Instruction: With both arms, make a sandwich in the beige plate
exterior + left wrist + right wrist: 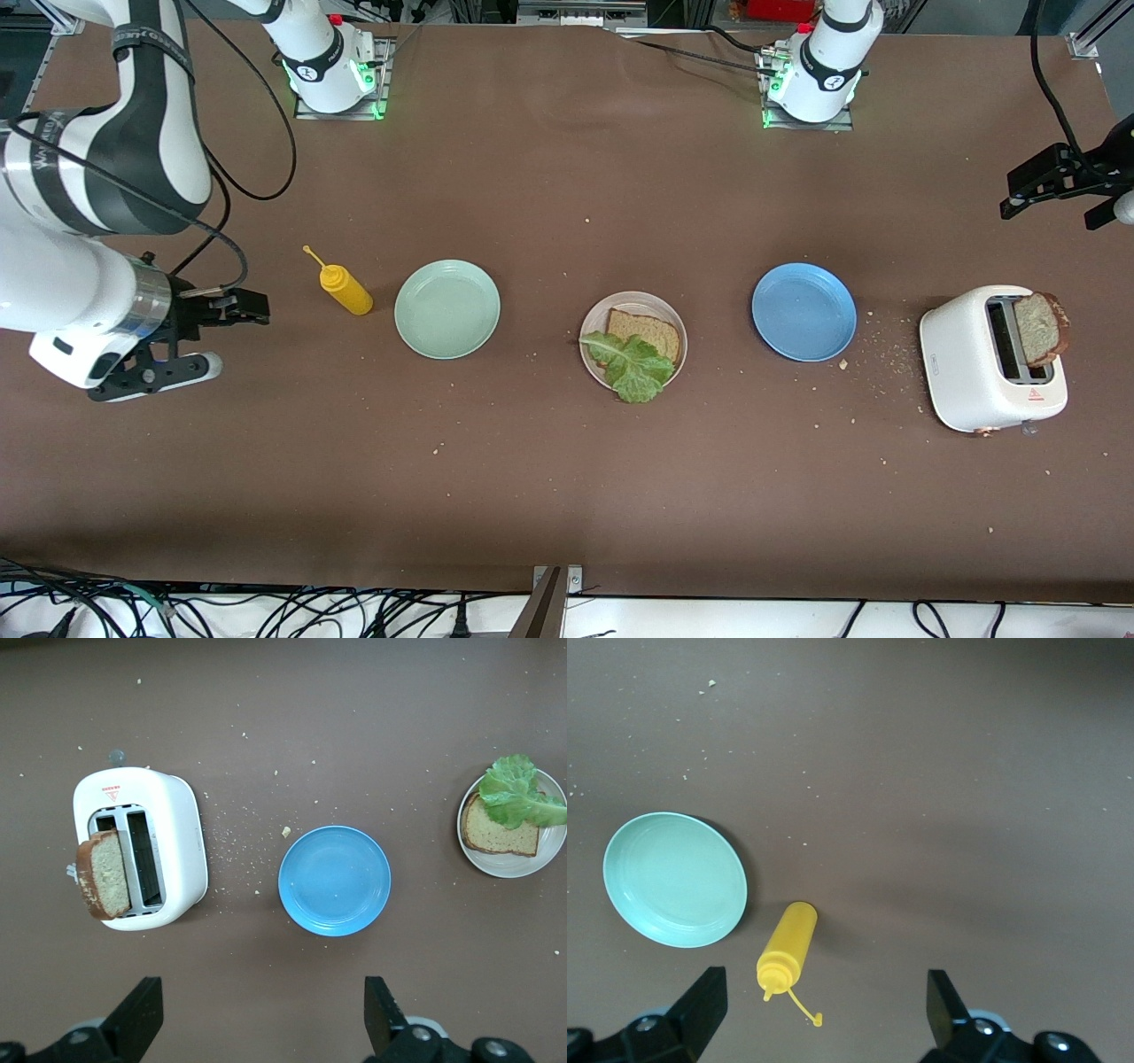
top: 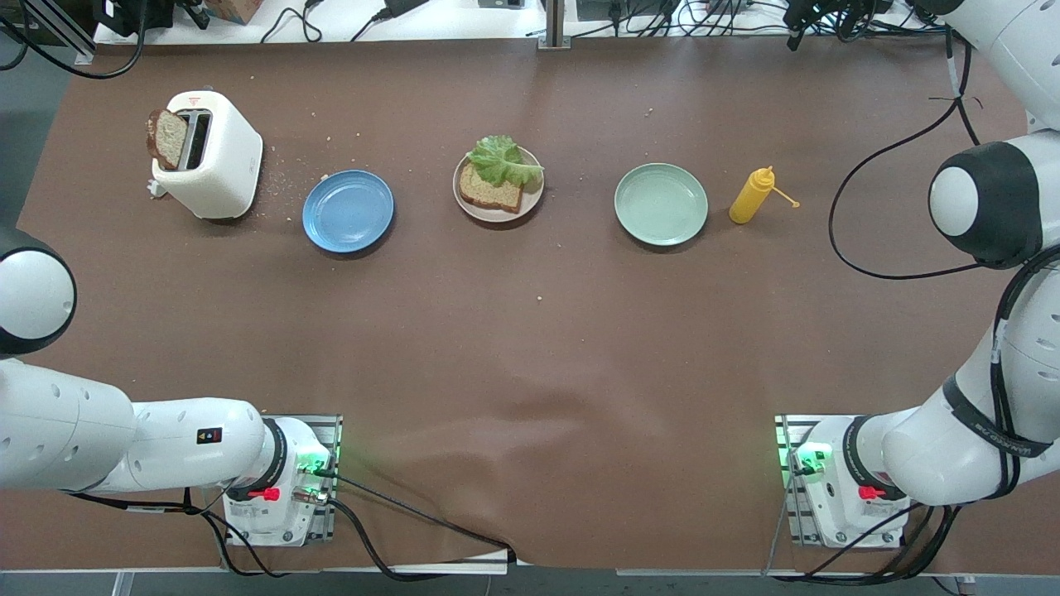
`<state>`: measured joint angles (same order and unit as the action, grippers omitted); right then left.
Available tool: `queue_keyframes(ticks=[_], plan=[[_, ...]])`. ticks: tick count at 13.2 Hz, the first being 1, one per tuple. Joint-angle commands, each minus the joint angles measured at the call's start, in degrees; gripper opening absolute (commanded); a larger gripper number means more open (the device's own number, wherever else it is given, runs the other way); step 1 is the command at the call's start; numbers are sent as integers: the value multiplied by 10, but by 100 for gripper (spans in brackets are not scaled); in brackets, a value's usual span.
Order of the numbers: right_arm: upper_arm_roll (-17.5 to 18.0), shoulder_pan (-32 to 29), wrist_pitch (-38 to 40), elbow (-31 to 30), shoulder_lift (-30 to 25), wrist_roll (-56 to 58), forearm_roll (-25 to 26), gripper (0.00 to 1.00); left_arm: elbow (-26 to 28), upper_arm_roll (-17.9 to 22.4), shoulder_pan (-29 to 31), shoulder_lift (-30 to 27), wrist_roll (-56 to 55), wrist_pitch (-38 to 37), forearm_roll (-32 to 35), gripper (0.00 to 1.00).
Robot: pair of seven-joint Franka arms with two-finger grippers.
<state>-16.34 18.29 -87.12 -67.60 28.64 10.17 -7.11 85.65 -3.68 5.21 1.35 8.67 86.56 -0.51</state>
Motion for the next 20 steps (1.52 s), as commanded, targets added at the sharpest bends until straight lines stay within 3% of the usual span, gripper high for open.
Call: queue_keyframes(ticks=[1,10,12,16,20], plan=[[-13,5,19,9,-15,-4,-12,100,-3,-6,1,-4,13,-13,3,100],[-12,-4,13,5,-13,24,-12,100,-2,5,16,-10,11,-27,6,100],[-12,-12,12,5,-12,24,-12,100,-1,6,28,-4,14,-30,55,100],[-12,-14,11,5,-12,23,-12,100,-3,7,44,8,12,-25,61,100],[-11,-15,14,5,-12,-18,-12,100,-1,6,87,25,22,32,57,100]])
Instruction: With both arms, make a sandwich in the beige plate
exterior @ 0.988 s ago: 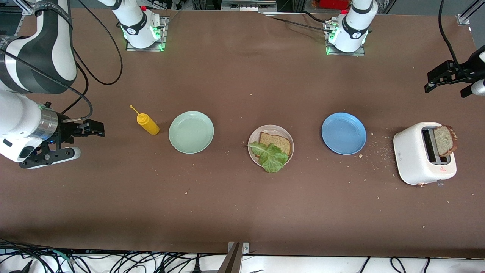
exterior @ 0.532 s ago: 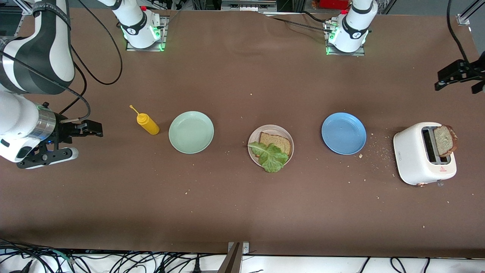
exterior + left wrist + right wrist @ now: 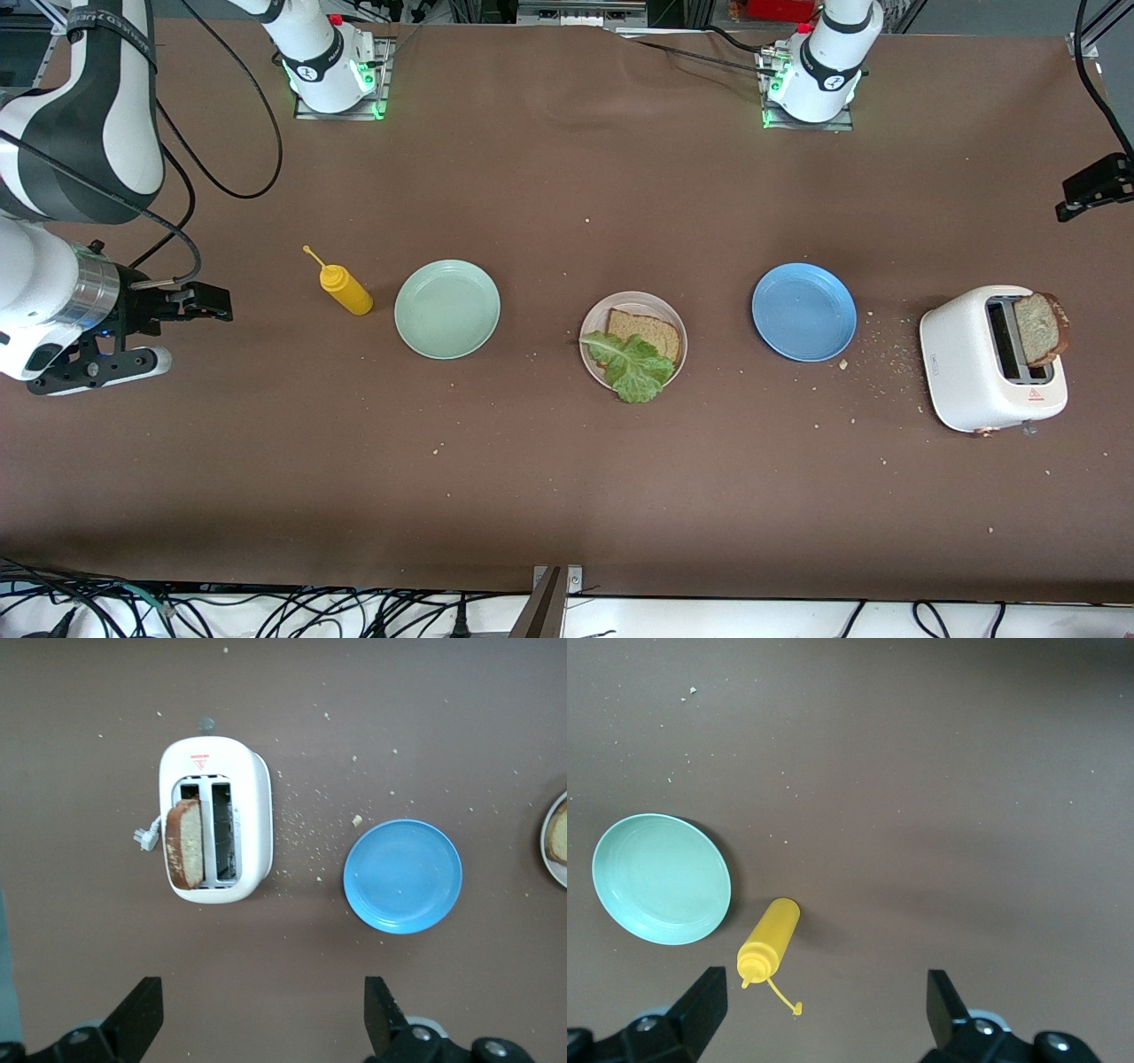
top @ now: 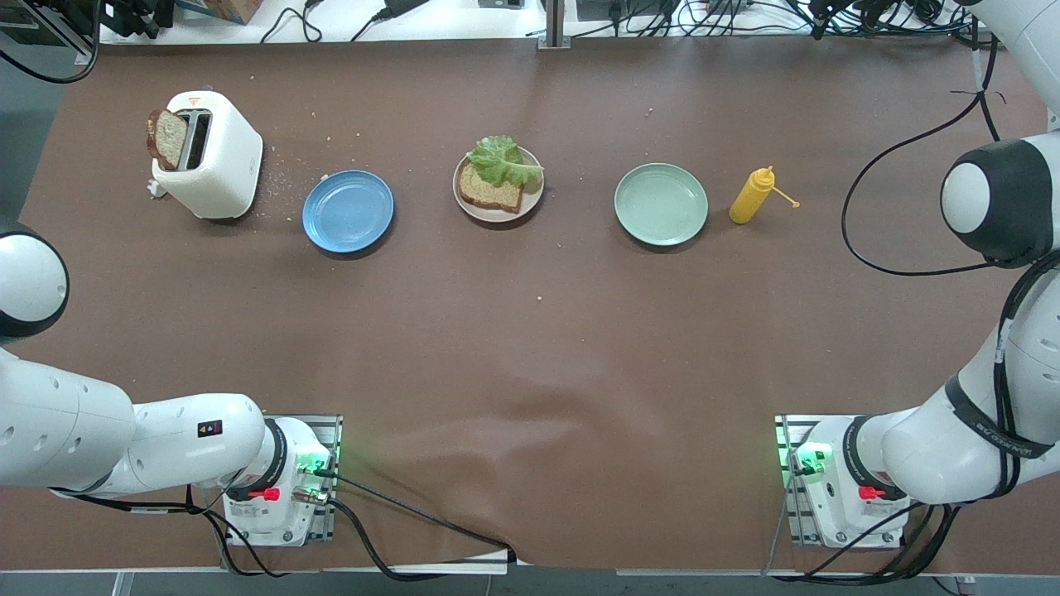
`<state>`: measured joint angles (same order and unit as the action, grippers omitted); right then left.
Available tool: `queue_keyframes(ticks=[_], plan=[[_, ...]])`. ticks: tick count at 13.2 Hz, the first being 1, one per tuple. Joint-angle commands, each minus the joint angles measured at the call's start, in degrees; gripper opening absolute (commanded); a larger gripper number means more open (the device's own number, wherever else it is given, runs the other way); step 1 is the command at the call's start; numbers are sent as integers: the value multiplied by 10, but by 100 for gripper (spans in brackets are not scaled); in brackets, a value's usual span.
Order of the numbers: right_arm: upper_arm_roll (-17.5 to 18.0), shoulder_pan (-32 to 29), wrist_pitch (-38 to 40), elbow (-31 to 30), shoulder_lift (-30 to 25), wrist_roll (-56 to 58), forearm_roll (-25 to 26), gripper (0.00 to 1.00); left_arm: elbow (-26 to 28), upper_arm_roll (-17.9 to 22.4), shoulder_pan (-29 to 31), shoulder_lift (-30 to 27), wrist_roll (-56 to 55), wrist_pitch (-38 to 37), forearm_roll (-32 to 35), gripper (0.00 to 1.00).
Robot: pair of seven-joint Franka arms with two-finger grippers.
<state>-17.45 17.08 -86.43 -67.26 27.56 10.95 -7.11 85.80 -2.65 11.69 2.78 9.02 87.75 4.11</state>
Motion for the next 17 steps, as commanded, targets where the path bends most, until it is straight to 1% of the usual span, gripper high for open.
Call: queue_keyframes(ticks=[1,3,6,10,12,14,15,17], plan=[[0,-2,9,2,-1,-37,-12,100,-3,-4,46,19,57,38,6,100],[0,-3,9,2,-1,-37,-11,100,-3,-4,57,35,94,59,5,100],[-1,-4,6,2,-1,-39,-11,100,0,-5,85,57,96,73,-5,100],[-1,-4,6,2,-1,-45,-11,100,4,-5,99,72,96,78,-17,100],[-1,-4,6,2,-1,-44,-12,100,11,-6,97,93,103,75,-20,100],[-1,-5,6,2,-1,-44,-12,100,12,-7,99,114,163,89,-20,100],[-1,-5,6,2,-1,-44,-12,100,13,-8,91,122,173,88,-13,99],[-1,-5,6,2,-1,-44,-12,100,7,-8,97,136,179,100,-15,99]])
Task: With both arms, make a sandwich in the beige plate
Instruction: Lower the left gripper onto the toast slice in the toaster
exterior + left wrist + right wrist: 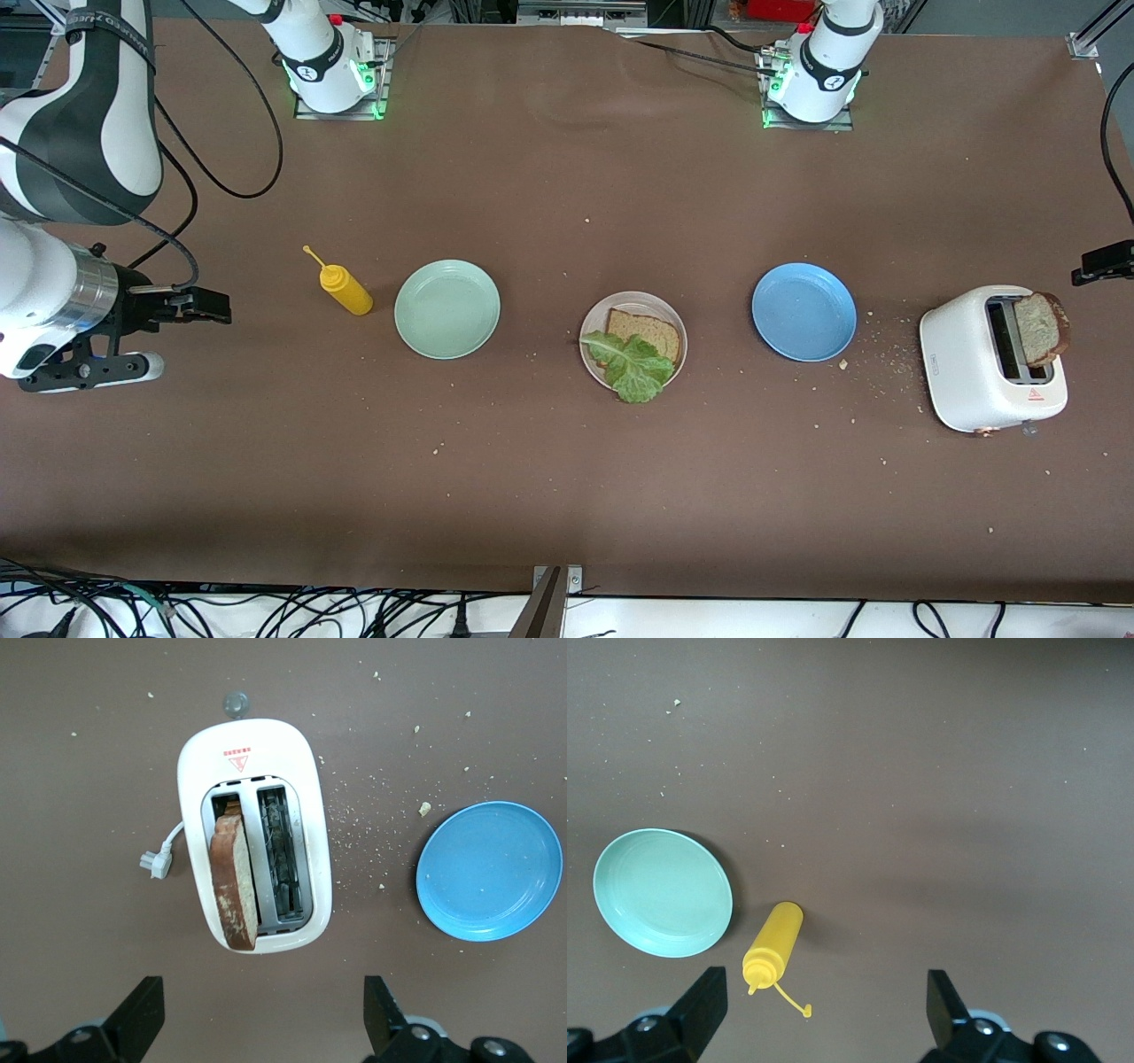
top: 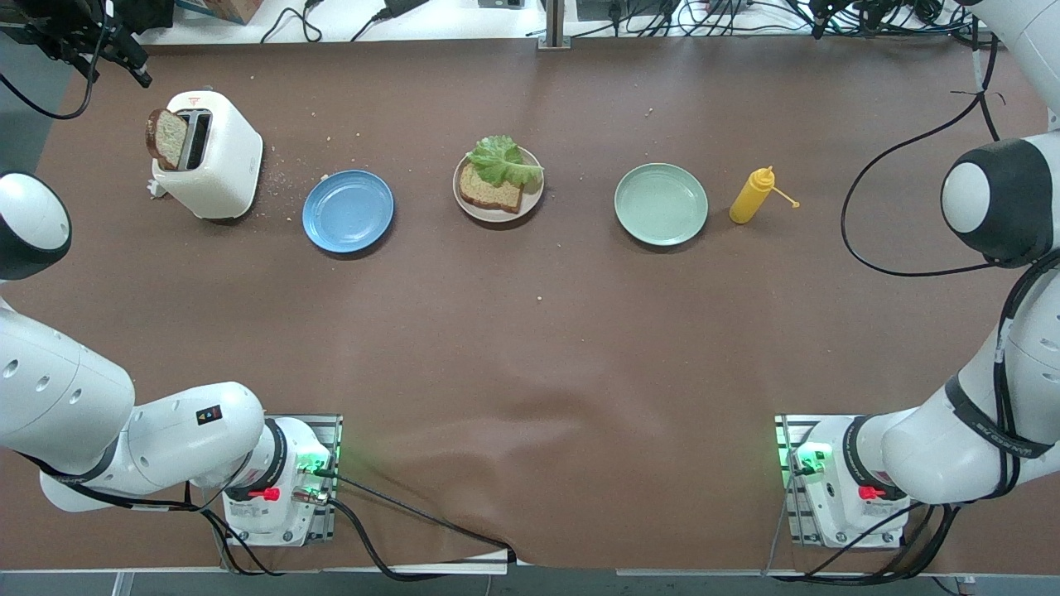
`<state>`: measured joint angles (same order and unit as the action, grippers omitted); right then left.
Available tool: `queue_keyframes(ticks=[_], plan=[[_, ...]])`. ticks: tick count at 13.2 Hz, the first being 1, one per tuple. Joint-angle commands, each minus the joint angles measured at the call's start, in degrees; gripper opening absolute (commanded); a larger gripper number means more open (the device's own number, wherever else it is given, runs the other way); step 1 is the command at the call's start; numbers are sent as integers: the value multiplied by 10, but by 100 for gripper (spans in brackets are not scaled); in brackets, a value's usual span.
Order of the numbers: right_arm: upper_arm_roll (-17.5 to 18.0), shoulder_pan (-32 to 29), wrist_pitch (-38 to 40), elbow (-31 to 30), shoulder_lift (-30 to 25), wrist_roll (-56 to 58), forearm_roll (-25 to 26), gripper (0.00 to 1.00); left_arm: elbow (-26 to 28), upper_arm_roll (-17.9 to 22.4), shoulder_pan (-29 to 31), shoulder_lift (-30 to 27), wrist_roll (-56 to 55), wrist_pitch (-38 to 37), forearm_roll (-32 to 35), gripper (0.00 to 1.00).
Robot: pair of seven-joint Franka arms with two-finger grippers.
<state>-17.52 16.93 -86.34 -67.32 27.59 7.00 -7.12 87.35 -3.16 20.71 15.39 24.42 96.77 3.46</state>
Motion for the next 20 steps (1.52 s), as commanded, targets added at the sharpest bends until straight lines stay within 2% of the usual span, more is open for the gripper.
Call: queue_keyframes(ticks=[1,11,17,20], plan=[[-1,-2,6,3,-1,-4,-12,100,-5,-2,10,10,25,27,-12,99],[-1,-3,6,3,-1,-3,-12,100,-3,-2,20,30,12,35,-20,97],[-1,-3,6,3,-1,-3,-12,100,-3,-1,35,66,-3,90,-16,97],[-1,-3,7,3,-1,-3,-12,100,23,-1,38,80,-5,117,-16,96]])
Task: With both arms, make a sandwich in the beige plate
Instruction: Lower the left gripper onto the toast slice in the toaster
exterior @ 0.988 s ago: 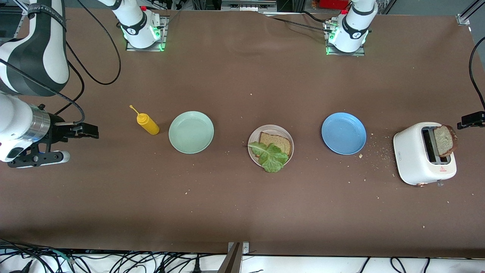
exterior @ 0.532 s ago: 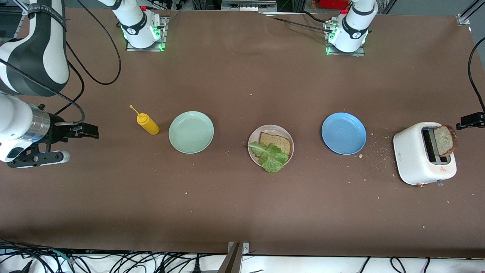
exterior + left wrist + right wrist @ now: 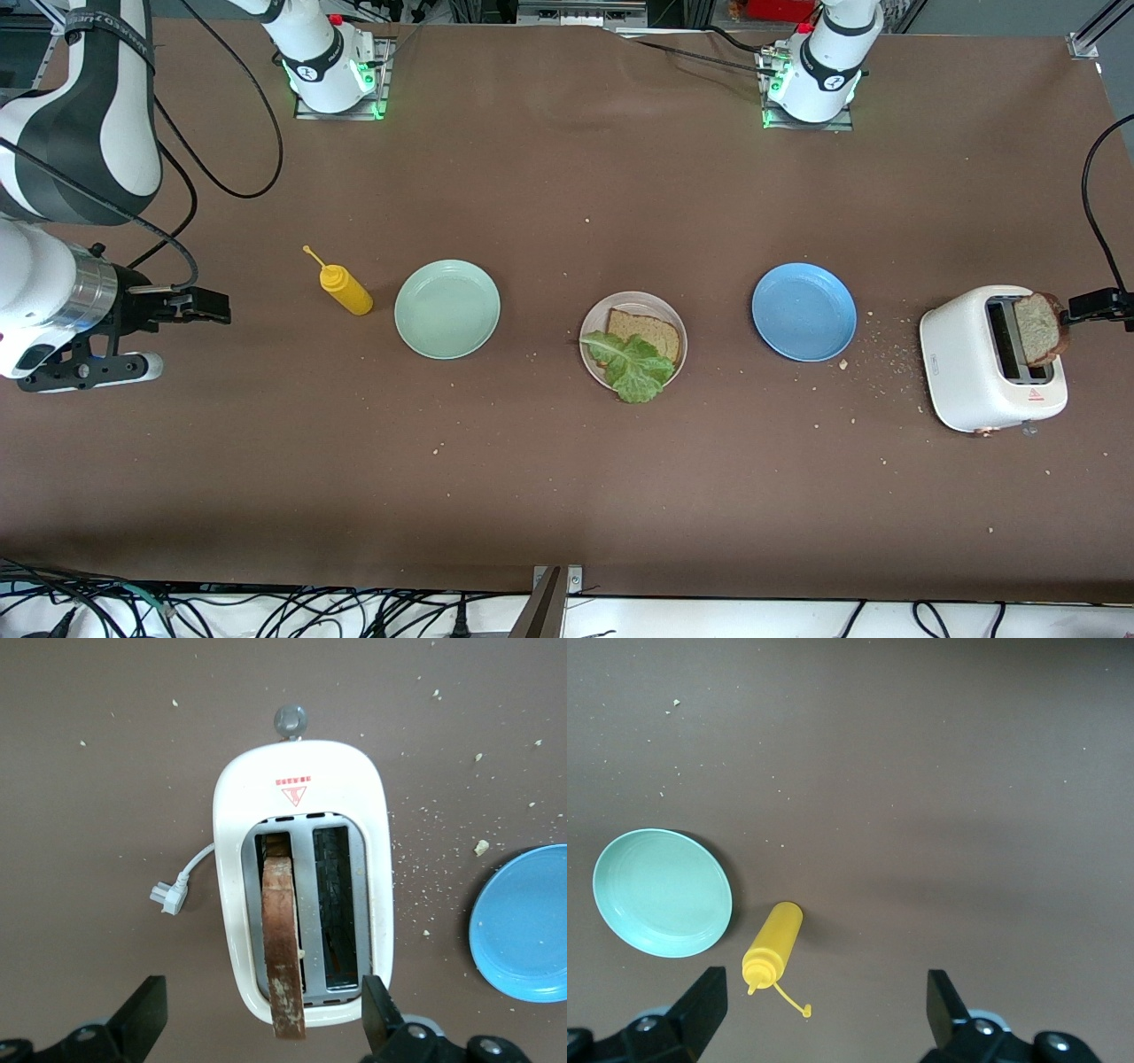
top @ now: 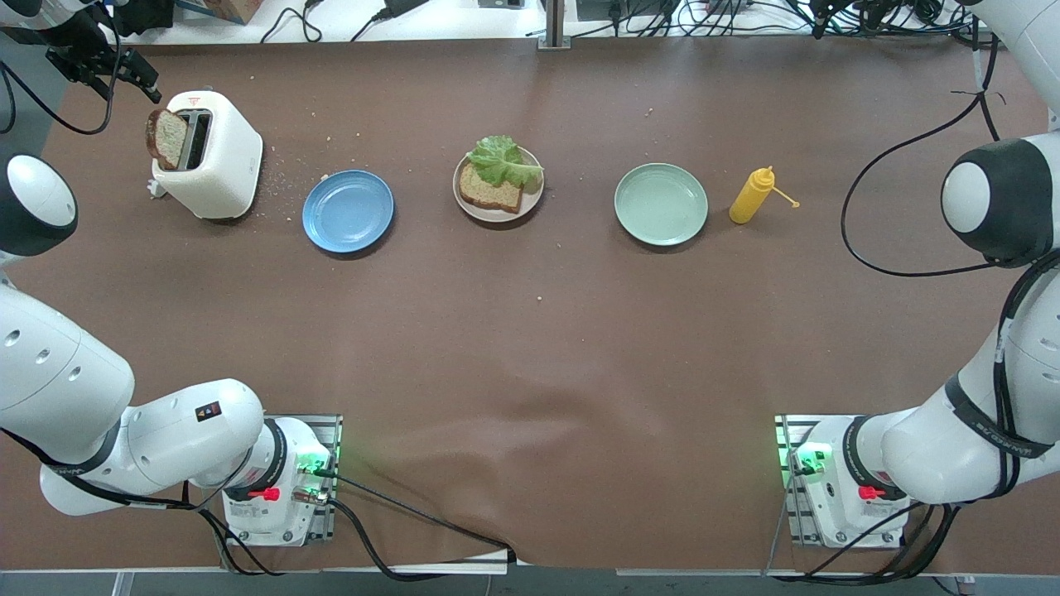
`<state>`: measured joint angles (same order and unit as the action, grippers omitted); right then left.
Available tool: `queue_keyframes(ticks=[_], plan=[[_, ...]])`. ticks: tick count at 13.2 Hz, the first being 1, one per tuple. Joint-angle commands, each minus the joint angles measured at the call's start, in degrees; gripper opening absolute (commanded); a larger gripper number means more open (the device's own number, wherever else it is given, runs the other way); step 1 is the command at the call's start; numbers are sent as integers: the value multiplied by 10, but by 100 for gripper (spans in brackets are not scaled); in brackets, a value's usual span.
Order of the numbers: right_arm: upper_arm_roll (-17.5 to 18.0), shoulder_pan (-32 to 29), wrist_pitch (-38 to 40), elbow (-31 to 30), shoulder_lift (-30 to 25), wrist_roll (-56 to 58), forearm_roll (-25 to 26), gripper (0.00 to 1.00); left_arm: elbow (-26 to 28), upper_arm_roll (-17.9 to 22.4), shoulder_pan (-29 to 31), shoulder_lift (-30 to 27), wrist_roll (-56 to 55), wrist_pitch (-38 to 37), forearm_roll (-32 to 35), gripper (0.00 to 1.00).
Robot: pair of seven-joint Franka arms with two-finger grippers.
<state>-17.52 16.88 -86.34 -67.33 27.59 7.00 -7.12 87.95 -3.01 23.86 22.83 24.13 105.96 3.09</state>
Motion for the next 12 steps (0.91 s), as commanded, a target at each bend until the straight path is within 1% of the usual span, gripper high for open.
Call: queue_keyframes(ticks=[1,3,4,5,6,7,12], plan=[[-1,-3,7,3,-1,-3,-12,100,36,-2,8,6,-14,38,-9,96],[-1,-3,7,3,-1,-3,-12,100,55,-3,3,3,-88,37,-5,96],[-1,-3,7,3,0,-3,-12,100,55,-4,1,5,-87,42,11,88],[-1,-4,7,3,0,-3,-12,100,53,-5,0,12,-87,62,27,64],[-1,-6,7,3,0,-3,-13,100,50,-4,6,17,-83,71,31,21],[-1,-6,7,2,0,-3,-13,100,51,-3,8,21,-84,72,30,0],[-1,-6,8,2,0,-3,-13,100,46,-3,-6,27,-92,84,31,0]])
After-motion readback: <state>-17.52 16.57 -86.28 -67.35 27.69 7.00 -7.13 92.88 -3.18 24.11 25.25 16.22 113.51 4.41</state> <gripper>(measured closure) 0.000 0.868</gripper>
